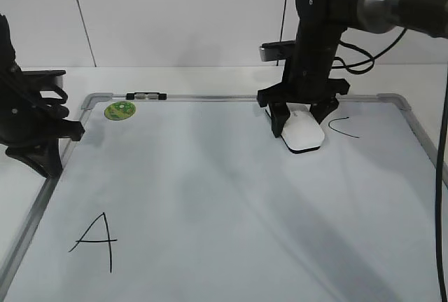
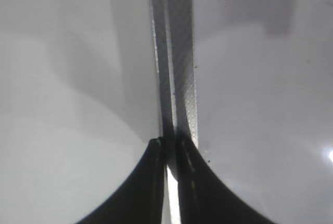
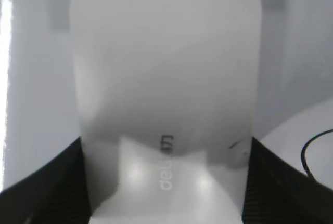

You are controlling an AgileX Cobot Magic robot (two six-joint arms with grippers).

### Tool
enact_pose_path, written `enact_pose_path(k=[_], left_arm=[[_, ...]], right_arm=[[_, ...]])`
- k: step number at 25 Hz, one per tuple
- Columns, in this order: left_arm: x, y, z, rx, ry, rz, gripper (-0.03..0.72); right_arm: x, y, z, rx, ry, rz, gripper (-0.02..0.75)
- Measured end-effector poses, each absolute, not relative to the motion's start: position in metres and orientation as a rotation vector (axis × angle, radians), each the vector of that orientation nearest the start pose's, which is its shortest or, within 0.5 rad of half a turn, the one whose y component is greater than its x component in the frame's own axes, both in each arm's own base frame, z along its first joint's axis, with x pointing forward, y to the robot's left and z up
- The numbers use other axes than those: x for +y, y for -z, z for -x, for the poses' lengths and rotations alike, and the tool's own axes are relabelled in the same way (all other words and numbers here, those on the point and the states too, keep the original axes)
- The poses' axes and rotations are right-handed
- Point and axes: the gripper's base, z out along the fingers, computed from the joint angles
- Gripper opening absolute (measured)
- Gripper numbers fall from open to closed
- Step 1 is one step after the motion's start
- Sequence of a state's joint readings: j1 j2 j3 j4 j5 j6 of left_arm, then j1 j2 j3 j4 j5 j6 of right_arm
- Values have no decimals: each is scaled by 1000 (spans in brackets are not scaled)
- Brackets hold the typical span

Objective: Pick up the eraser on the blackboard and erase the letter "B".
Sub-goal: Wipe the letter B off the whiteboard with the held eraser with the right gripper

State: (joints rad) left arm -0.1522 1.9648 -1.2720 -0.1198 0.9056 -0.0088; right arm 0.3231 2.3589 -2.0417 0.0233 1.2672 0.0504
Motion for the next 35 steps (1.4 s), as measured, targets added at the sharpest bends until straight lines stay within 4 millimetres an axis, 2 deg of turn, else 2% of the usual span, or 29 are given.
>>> enact_pose_path(k=[10, 18, 25, 29, 35], left_arm=[[-64, -154, -363, 3084, 156, -111, 27], [-64, -154, -363, 3084, 156, -111, 28], [-64, -154, -363, 3084, 156, -111, 28], [-64, -154, -363, 3084, 156, -111, 28], [-64, -154, -362, 3088, 156, -112, 29]], right_arm=[[151, -168, -459, 3050, -43, 378, 545], [132, -169, -467, 3042, -57, 281, 545], [124, -169, -469, 3041, -50, 255, 544], [127, -169, -469, 3036, -43, 265, 544], [150, -168, -463, 3014, 27, 367, 544]])
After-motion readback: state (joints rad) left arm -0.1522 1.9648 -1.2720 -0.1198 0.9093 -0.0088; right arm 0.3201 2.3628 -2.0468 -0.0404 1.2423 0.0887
